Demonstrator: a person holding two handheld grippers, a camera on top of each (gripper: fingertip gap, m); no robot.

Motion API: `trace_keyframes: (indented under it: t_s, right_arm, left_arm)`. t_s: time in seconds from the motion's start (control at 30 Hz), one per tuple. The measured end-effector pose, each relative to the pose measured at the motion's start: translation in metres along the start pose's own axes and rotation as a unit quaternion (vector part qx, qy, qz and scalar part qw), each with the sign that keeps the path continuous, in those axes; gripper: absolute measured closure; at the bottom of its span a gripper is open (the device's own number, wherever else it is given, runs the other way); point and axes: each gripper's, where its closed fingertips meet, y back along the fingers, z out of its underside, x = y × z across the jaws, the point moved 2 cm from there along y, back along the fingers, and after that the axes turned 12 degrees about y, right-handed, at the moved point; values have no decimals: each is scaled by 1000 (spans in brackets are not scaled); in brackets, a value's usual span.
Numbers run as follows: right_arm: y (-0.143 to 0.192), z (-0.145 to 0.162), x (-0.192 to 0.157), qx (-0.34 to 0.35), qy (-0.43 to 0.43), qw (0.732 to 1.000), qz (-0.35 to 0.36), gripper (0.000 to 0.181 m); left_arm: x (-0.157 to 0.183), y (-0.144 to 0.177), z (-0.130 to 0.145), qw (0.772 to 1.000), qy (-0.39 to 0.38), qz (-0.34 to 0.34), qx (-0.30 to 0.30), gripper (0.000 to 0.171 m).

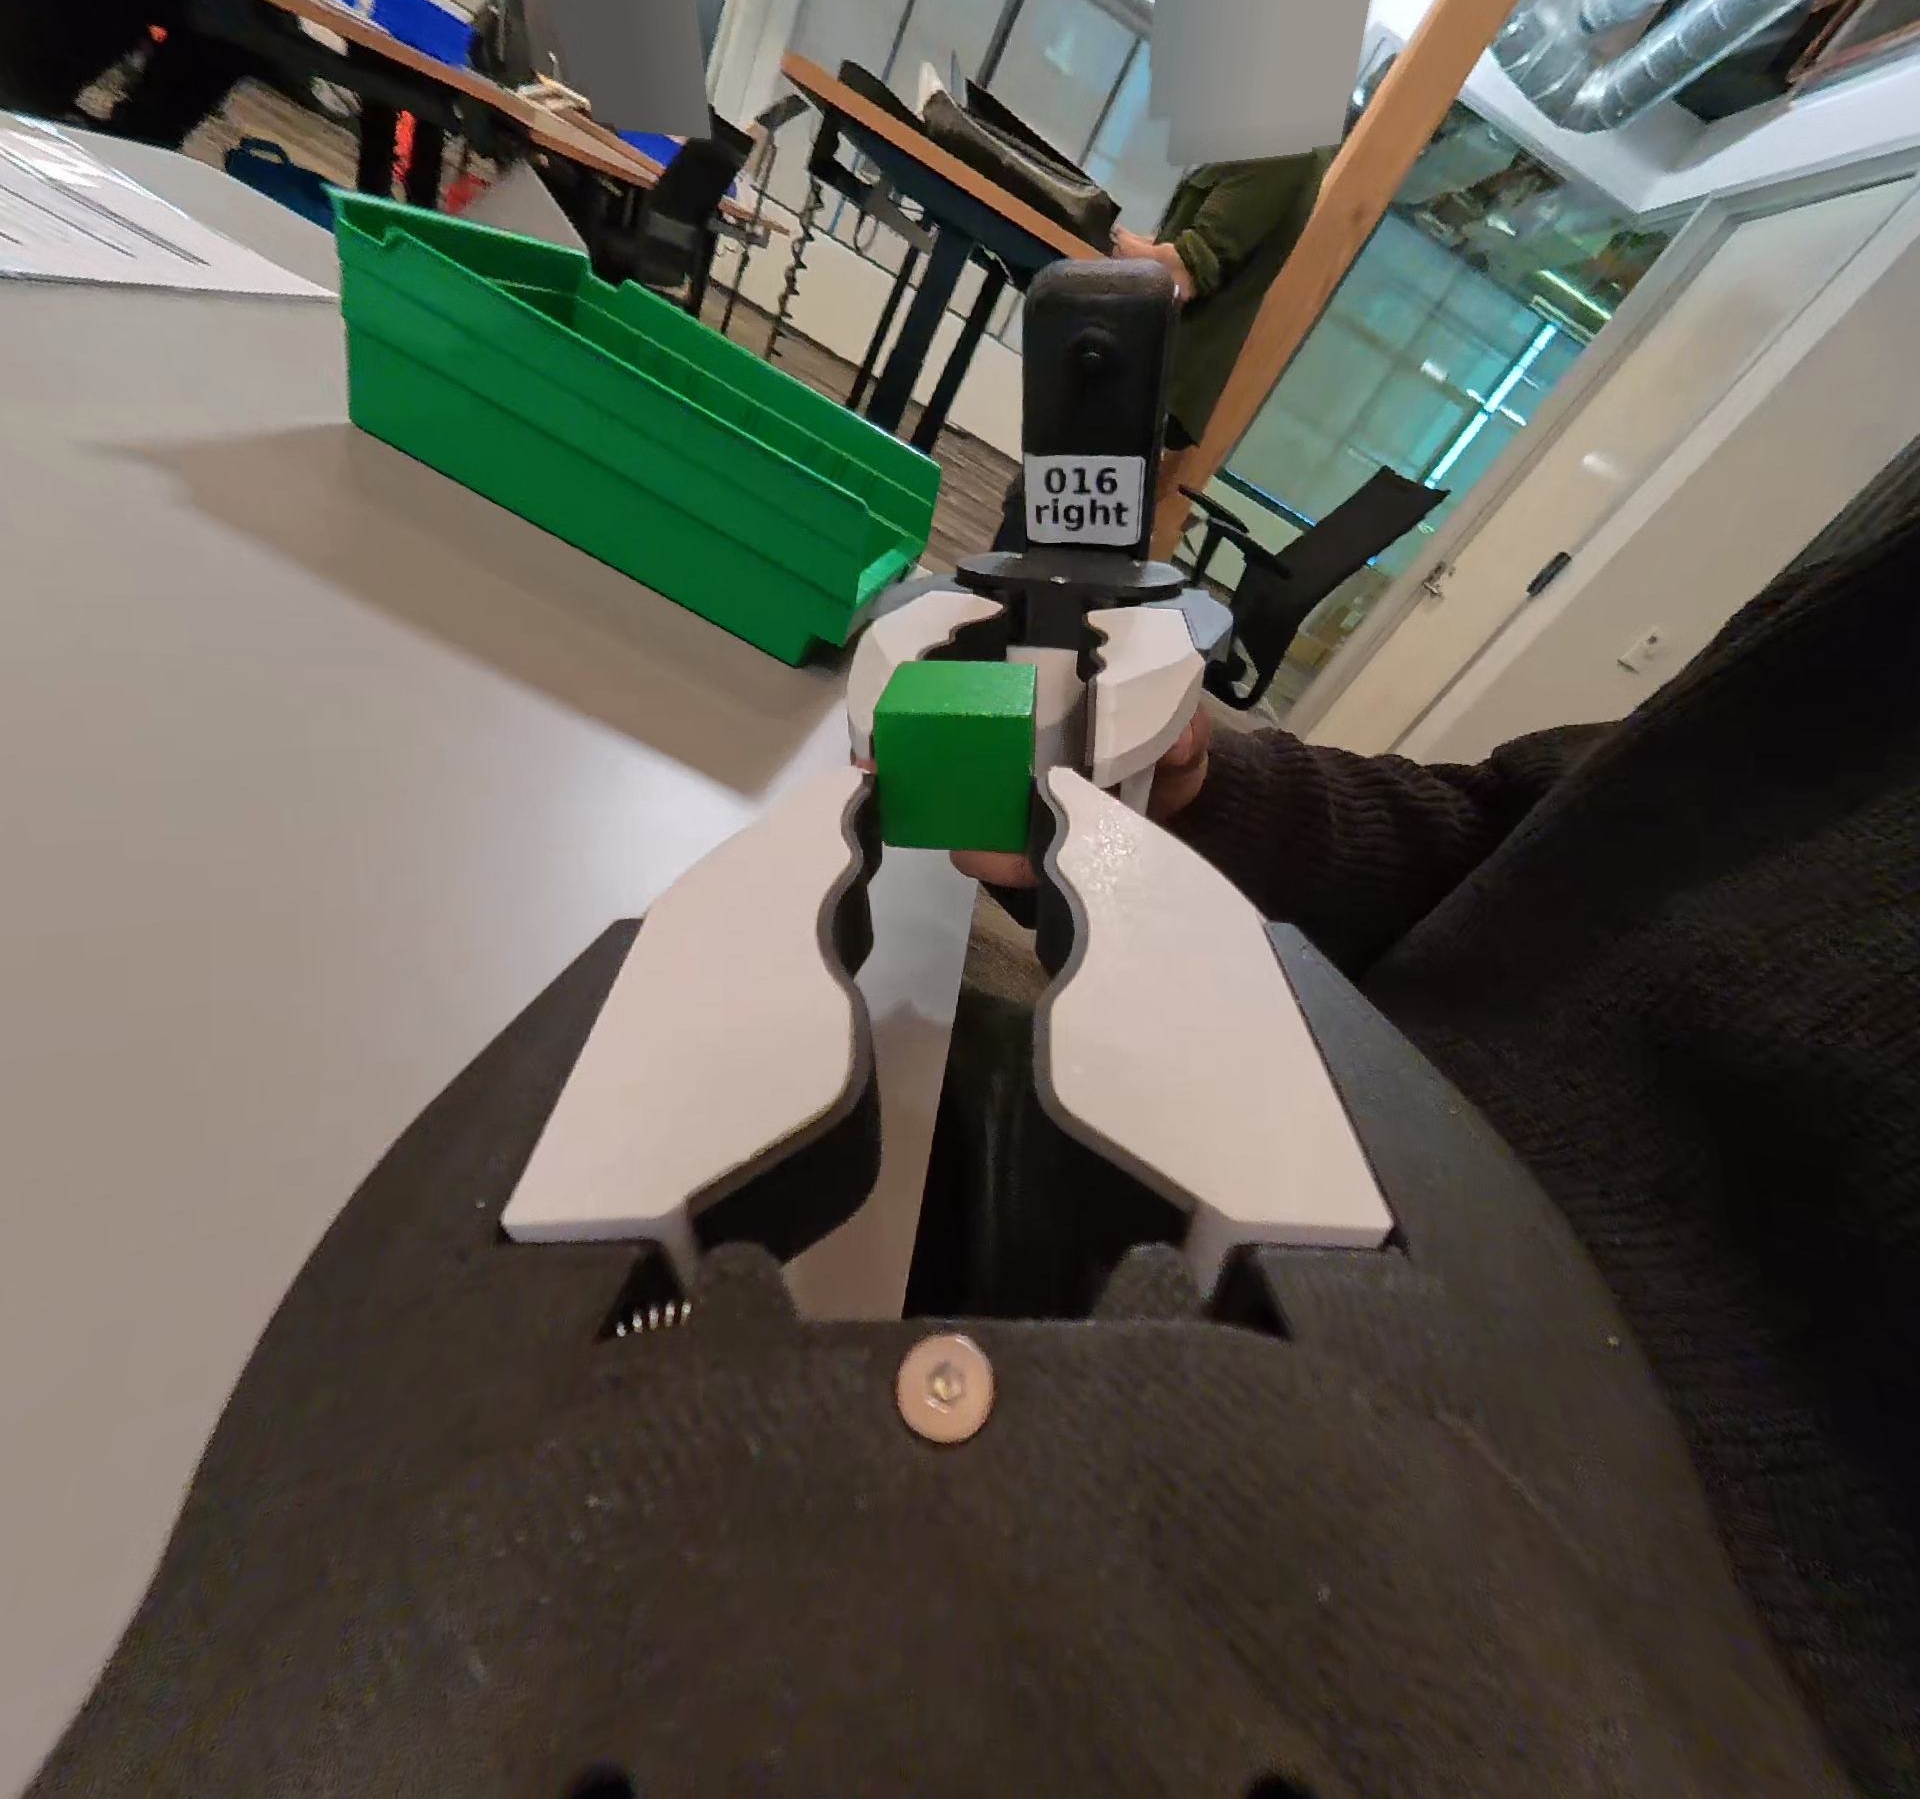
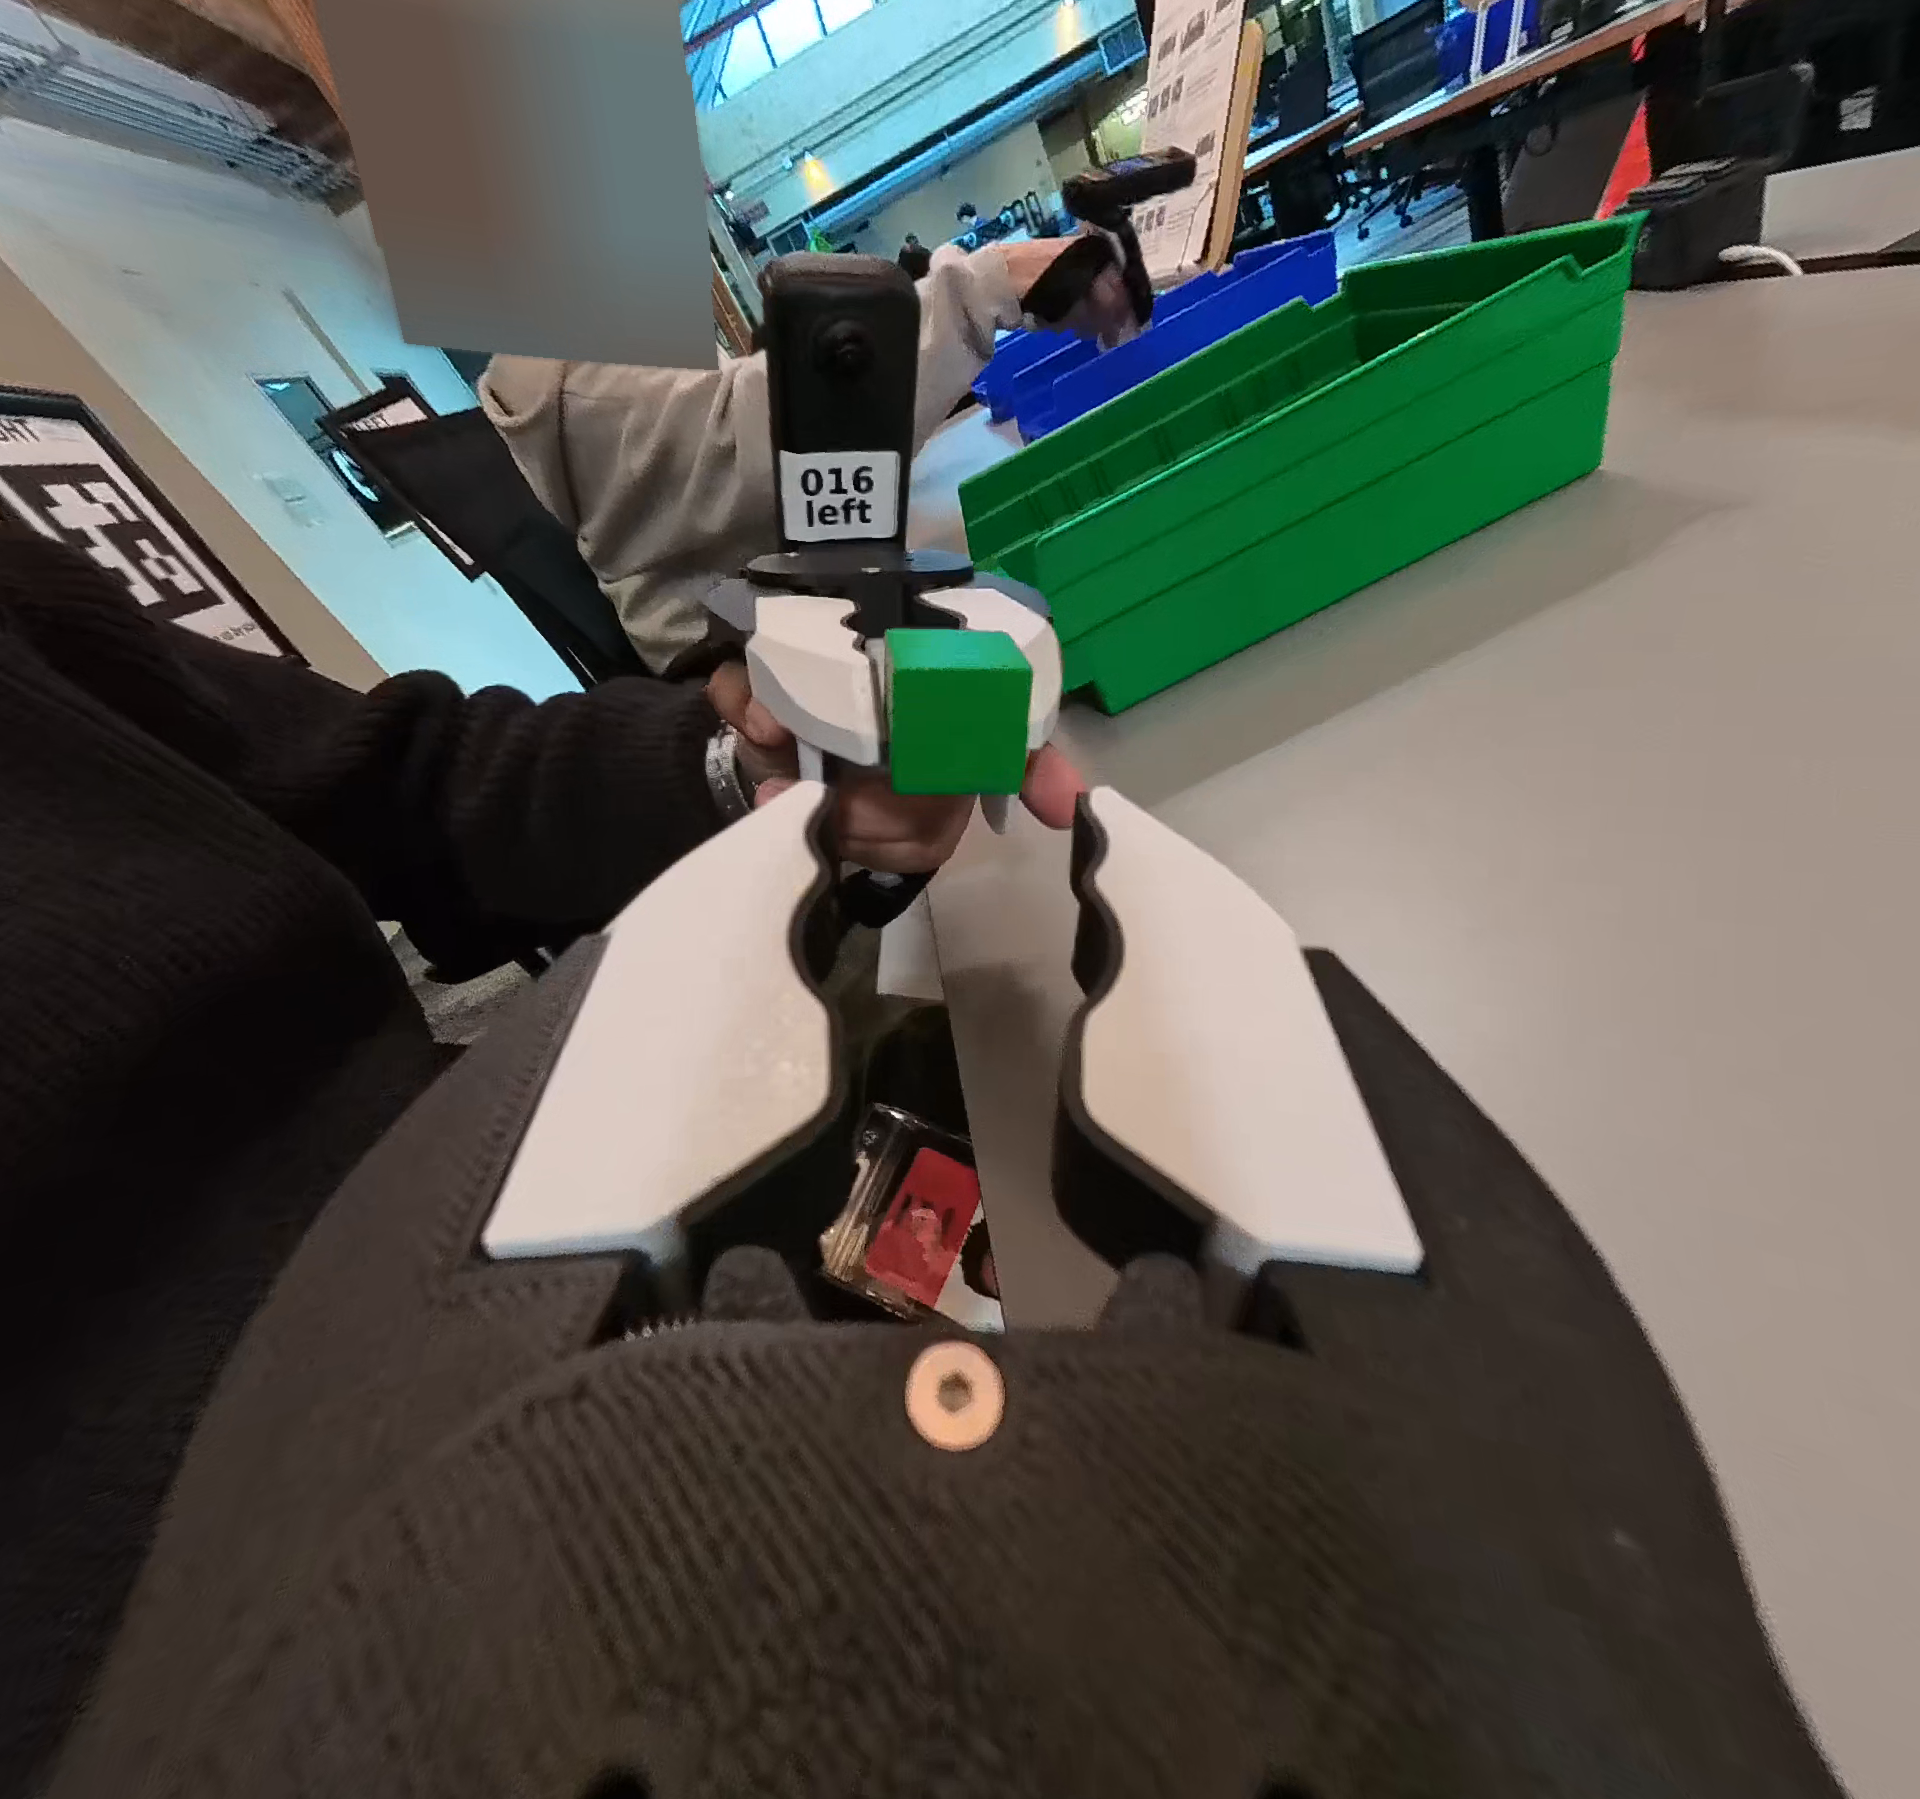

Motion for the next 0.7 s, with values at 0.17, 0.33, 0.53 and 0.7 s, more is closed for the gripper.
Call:
trace_keyframes:
  t_s: [0.17,0.33,0.53,0.7]
  right_arm:
    - [-2,1,3,7,-11,1000,7,143]
    - [-3,0,4,24,-52,998,-13,143]
    - [-4,2,1,18,-52,998,-18,146]
    - [-7,5,-1,2,-39,999,-16,152]
  left_arm:
    - [-2,-3,8,999,2,22,-24,144]
    - [-1,-3,9,999,10,33,-29,144]
    - [1,-5,11,999,11,36,-31,143]
    - [-1,-5,11,999,14,35,-31,143]
